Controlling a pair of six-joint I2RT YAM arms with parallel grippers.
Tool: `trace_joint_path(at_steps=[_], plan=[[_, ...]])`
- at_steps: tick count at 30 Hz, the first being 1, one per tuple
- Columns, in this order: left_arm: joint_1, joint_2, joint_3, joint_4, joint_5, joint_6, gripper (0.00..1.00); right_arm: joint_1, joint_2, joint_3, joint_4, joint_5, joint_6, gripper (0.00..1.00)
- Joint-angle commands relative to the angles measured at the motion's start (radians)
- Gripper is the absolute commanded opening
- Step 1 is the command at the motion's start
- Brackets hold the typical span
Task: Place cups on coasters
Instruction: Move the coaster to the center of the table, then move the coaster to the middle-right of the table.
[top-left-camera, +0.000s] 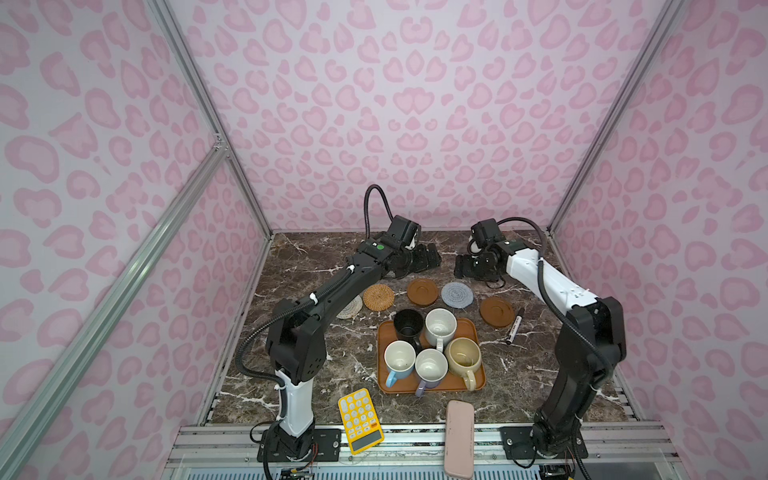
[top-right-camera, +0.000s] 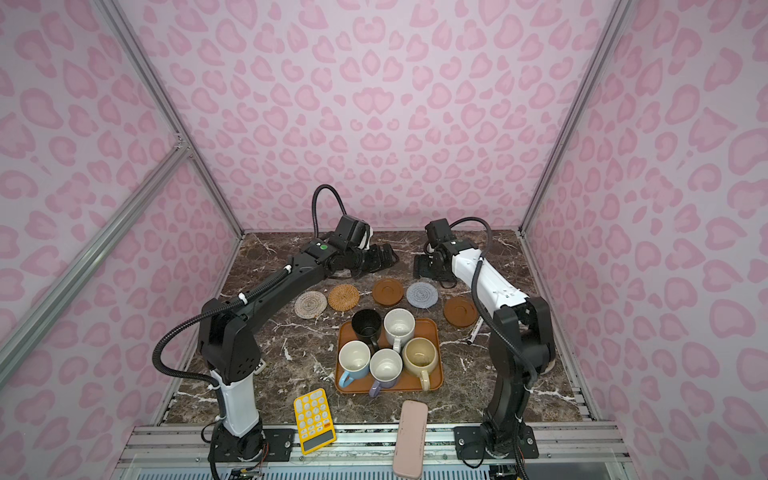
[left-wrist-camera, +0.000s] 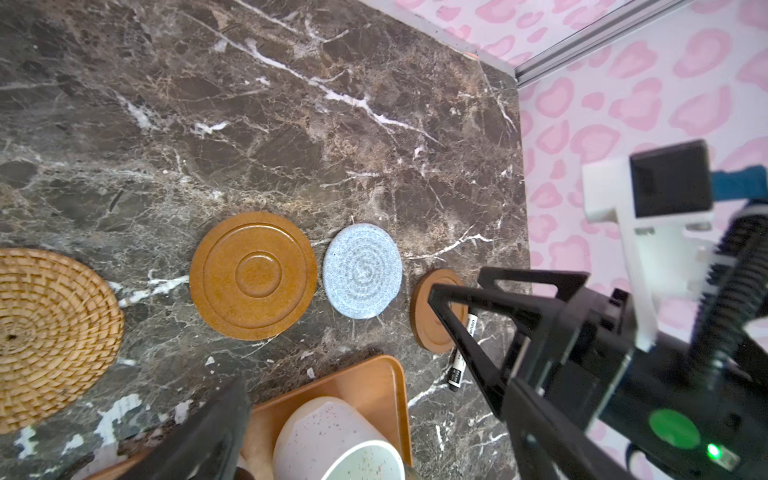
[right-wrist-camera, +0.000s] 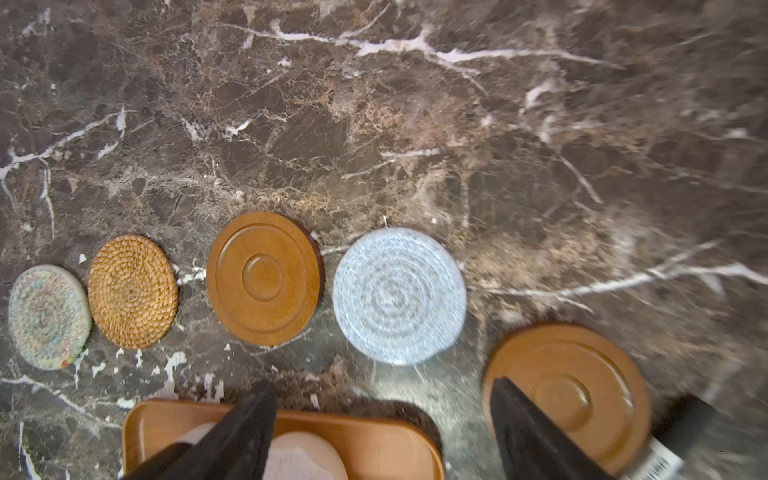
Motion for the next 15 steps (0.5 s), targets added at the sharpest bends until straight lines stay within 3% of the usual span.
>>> trace_joint_path(at_steps=[1, 5, 10, 15], plan=[[-0.006, -0.022, 0.036, -0.013, 0.031, 0.009, 0.97, -0.022, -0.098, -0.086, -0.048, 0.032, -0.007, 0.87], [-0.026, -0.042, 0.046, -0.008, 0.044, 0.009, 0.97, -0.089, -0.234, -0.187, -0.078, 0.021, 0.010, 0.99], [-0.061, -0.013, 0.077, -0.015, 0.049, 0.016, 0.97, -0.180, -0.420, -0.348, -0.067, 0.049, 0.010, 0.99], [-0.088, 0.037, 0.161, -0.100, 0.031, 0.045, 0.97, -0.305, -0.561, -0.557, 0.113, -0.090, 0.016, 0.99]])
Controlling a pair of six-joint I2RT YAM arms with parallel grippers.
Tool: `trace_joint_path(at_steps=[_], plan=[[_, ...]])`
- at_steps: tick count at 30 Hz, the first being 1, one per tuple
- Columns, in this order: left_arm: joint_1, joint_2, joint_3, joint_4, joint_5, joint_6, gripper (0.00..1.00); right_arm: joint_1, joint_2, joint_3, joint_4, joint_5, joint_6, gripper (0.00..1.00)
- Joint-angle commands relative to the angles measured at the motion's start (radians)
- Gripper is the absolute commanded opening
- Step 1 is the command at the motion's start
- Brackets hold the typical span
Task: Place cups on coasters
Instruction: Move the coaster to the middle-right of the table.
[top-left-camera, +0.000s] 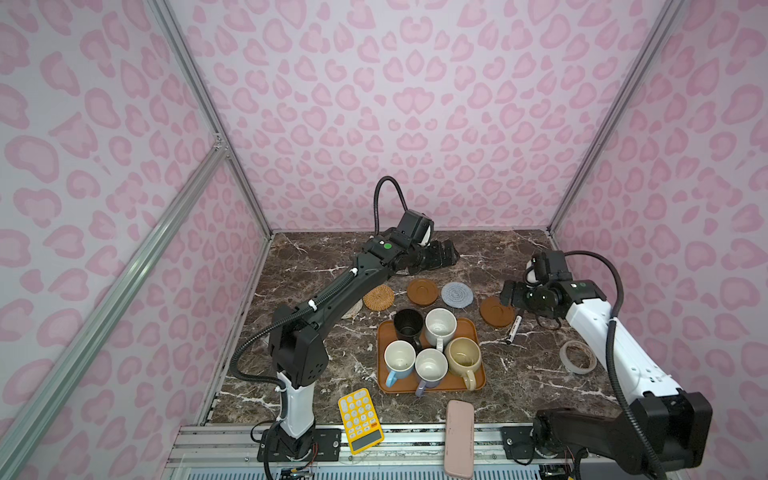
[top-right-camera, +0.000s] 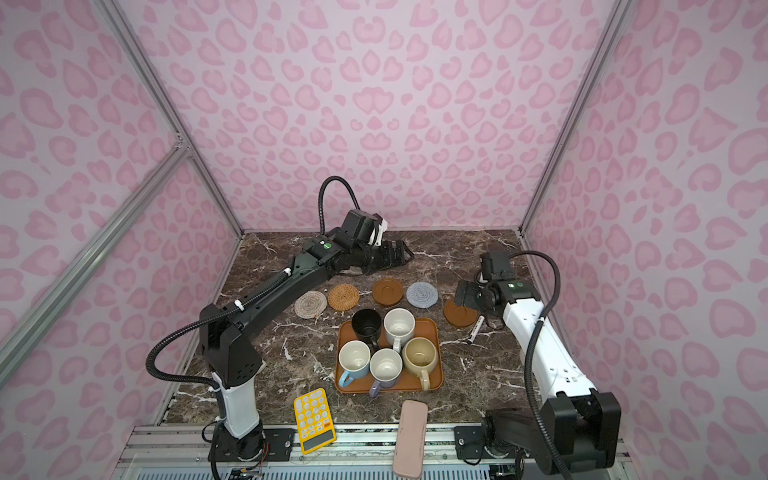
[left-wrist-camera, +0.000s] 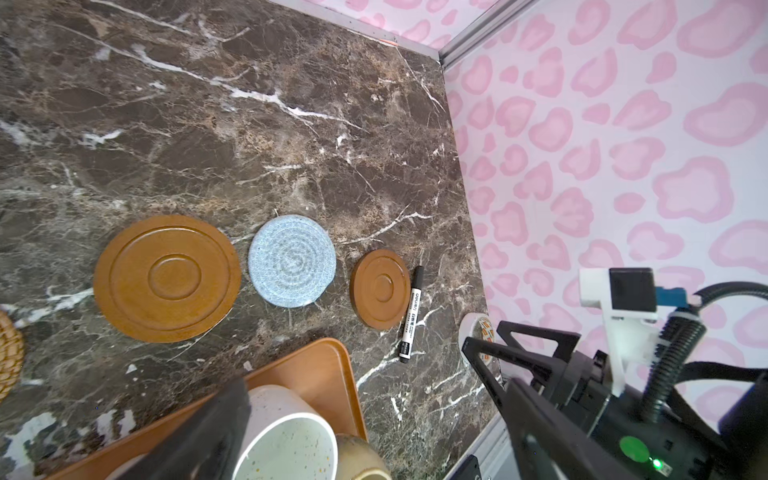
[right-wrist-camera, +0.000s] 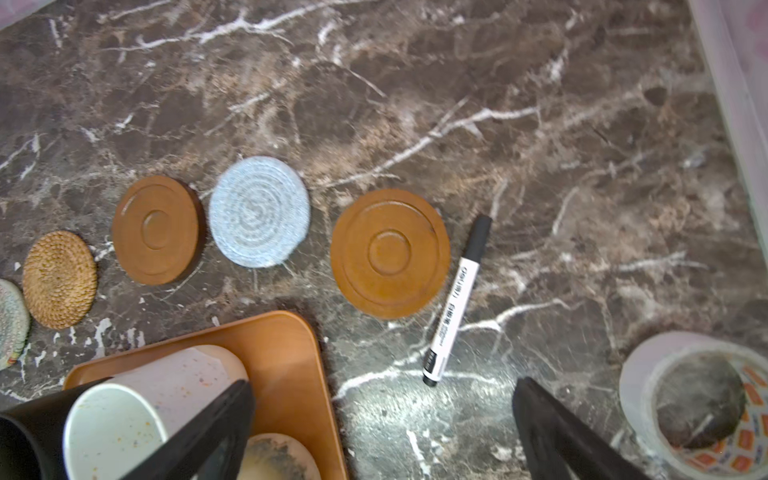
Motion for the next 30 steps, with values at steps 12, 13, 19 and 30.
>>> trace_joint_path(at_steps=[12, 13, 19, 30], plan=[[-0.020, 0.126, 0.178, -0.140, -0.004, 0.056, 0.97, -0.102, 0.193, -0.018, 0.106, -0.139, -0.079, 0.88], [-0.021, 0.133, 0.189, -0.144, -0.004, 0.055, 0.97, -0.102, 0.204, -0.022, 0.117, -0.131, -0.075, 0.87], [-0.021, 0.163, 0.245, -0.169, -0.021, 0.051, 0.97, -0.100, 0.281, -0.013, 0.150, -0.079, -0.084, 0.76], [-0.021, 0.195, 0.255, -0.147, -0.020, 0.031, 0.97, -0.064, 0.446, 0.078, 0.146, 0.011, -0.128, 0.65]])
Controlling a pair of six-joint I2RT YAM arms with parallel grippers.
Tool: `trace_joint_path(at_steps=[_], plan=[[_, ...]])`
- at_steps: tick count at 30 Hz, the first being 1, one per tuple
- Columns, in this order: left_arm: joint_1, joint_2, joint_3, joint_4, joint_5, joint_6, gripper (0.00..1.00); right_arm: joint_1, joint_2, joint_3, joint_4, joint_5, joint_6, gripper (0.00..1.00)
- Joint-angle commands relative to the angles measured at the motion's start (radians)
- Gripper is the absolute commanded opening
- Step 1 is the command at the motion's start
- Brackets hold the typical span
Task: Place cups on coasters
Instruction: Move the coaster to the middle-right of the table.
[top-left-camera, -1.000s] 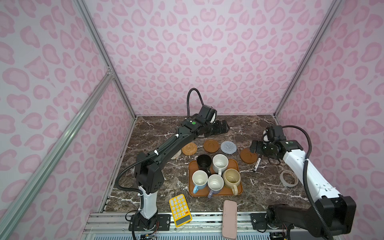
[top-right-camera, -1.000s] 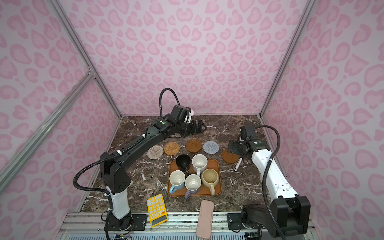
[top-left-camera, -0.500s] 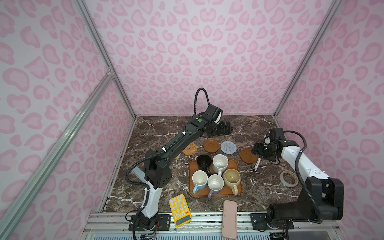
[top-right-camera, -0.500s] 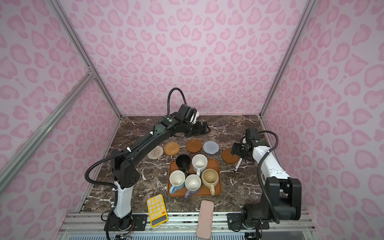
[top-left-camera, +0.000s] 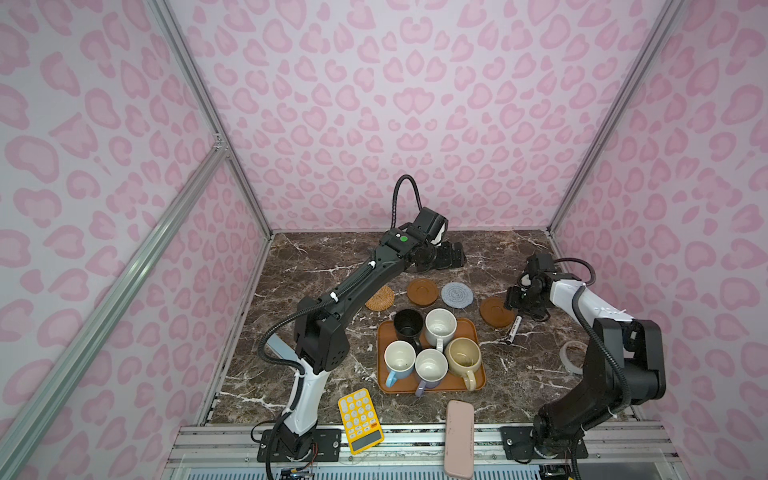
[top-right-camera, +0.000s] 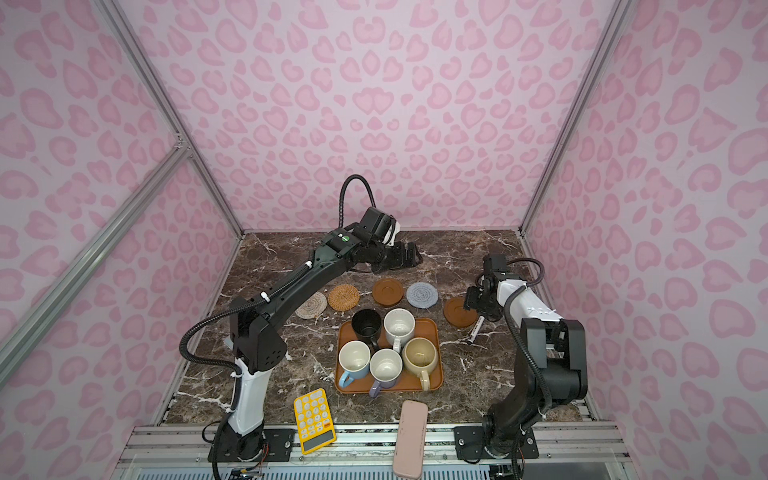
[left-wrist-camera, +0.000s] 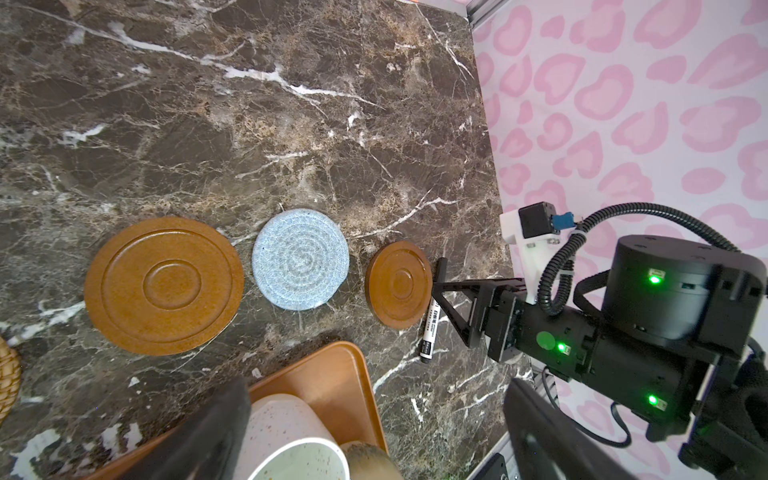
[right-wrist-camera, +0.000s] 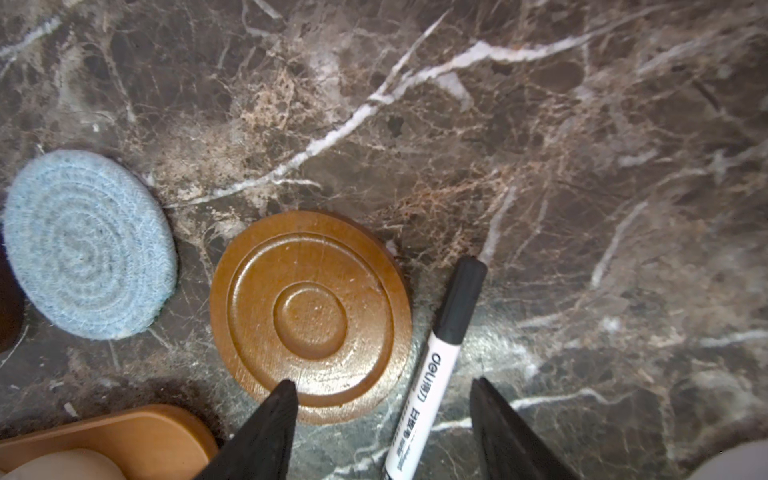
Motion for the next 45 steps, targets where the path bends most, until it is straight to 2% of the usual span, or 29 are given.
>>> trace_joint_path(at_steps=[1, 10, 14, 23, 28, 34, 45], plan=[[-0.001, 0.015, 0.016, 0.015, 0.001, -0.016, 0.97, 0.020, 0.046, 0.032, 0.000, 0.052, -0.024, 0.62], [-0.005, 0.020, -0.004, 0.018, 0.006, -0.032, 0.97, 0.054, 0.125, 0.067, -0.023, 0.107, -0.040, 0.45], [-0.005, 0.020, -0.016, 0.030, 0.021, -0.044, 0.97, 0.085, 0.147, 0.087, -0.026, 0.130, -0.054, 0.34], [-0.004, 0.001, -0.055, 0.061, 0.023, -0.060, 0.97, 0.110, 0.211, 0.122, -0.050, 0.192, -0.060, 0.27], [-0.004, -0.015, -0.077, 0.080, 0.013, -0.069, 0.97, 0.112, 0.241, 0.143, -0.039, 0.197, -0.066, 0.28], [-0.005, -0.023, -0.088, 0.094, 0.012, -0.078, 0.97, 0.118, 0.295, 0.191, -0.040, 0.206, -0.058, 0.37], [-0.004, -0.043, -0.103, 0.092, -0.016, -0.084, 0.97, 0.132, 0.379, 0.297, -0.062, 0.175, -0.054, 0.37]])
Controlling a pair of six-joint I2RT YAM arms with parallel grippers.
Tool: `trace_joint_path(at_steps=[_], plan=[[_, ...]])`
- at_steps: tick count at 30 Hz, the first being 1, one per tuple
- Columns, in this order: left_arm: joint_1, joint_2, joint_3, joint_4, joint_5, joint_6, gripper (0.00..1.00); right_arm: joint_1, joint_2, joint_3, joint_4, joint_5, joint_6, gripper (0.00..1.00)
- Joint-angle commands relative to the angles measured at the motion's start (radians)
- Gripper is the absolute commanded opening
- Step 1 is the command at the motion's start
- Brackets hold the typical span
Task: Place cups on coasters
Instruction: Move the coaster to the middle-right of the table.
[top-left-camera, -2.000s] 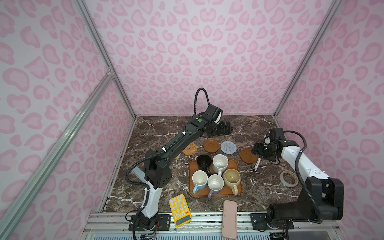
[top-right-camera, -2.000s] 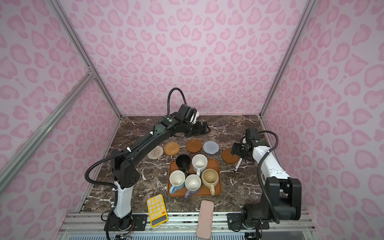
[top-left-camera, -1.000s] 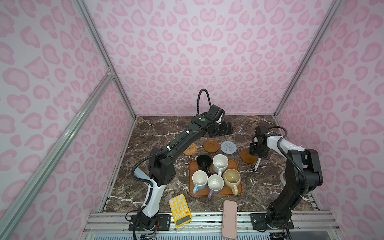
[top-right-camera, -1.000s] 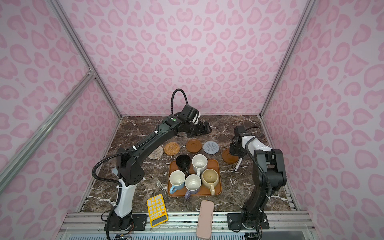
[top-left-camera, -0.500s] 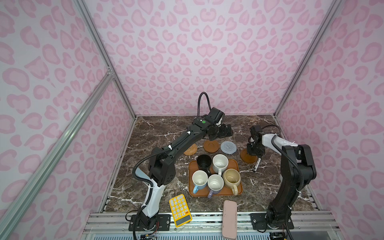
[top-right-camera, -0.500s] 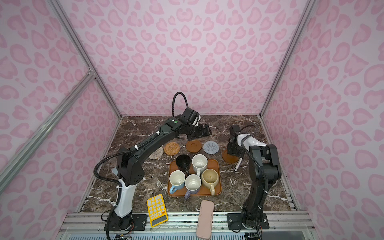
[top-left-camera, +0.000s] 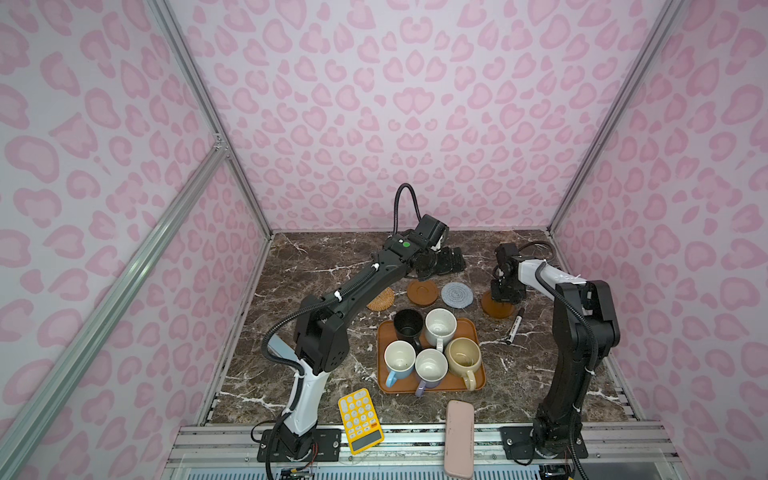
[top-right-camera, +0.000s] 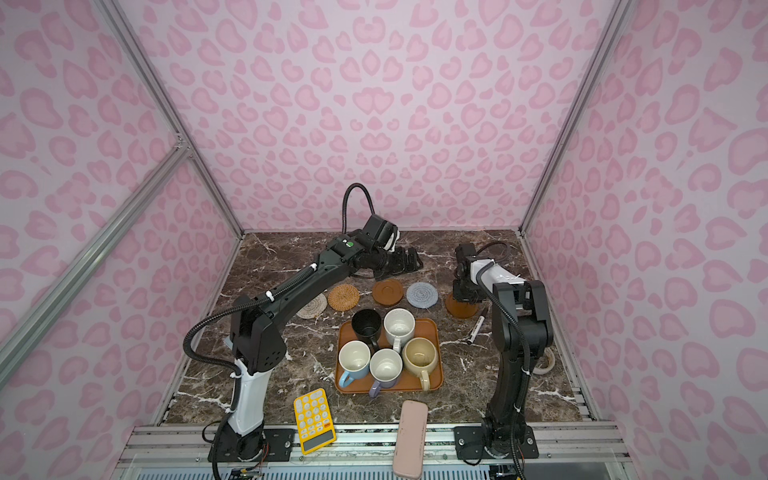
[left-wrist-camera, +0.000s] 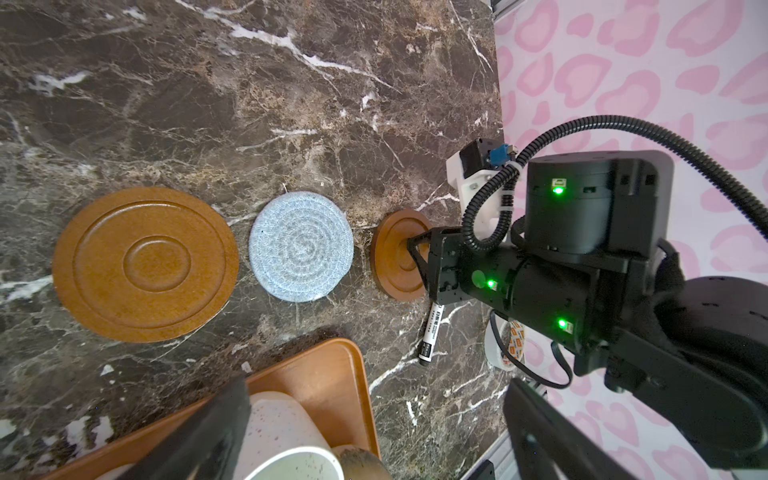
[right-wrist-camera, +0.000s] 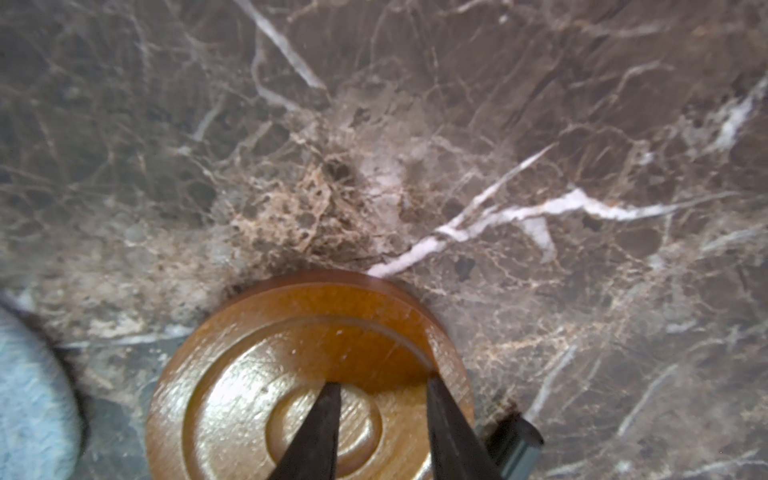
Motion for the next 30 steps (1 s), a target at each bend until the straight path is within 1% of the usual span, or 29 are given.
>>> trace_joint_path(at_steps=[1, 10, 15, 17, 19, 23, 26, 30], plan=[[0.002, -0.030, -0.007, 0.023, -0.022, -0.006, 0.97, 0.013, 0.043, 0.021, -0.011, -0.041, 0.004, 0.37], [0.004, -0.051, -0.027, 0.019, -0.039, -0.008, 0.97, 0.020, 0.078, 0.072, -0.033, -0.032, 0.018, 0.38], [0.004, -0.062, -0.029, 0.016, -0.048, -0.006, 0.97, 0.019, 0.048, 0.085, -0.024, -0.072, 0.025, 0.39], [0.005, -0.067, -0.029, 0.016, -0.049, -0.008, 0.97, 0.025, 0.035, 0.096, -0.035, -0.074, 0.027, 0.40], [0.004, -0.075, -0.029, 0.012, -0.057, -0.009, 0.97, 0.029, 0.023, 0.141, -0.052, -0.071, 0.027, 0.41], [0.008, -0.101, -0.036, 0.002, -0.072, -0.005, 0.97, 0.029, -0.017, 0.154, -0.072, -0.076, 0.038, 0.43], [0.012, -0.132, -0.052, -0.005, -0.080, -0.002, 0.97, 0.028, -0.067, 0.160, -0.095, -0.086, 0.046, 0.46], [0.019, -0.204, -0.079, -0.011, -0.101, -0.004, 0.97, 0.039, -0.174, 0.184, -0.134, -0.092, 0.043, 0.61]])
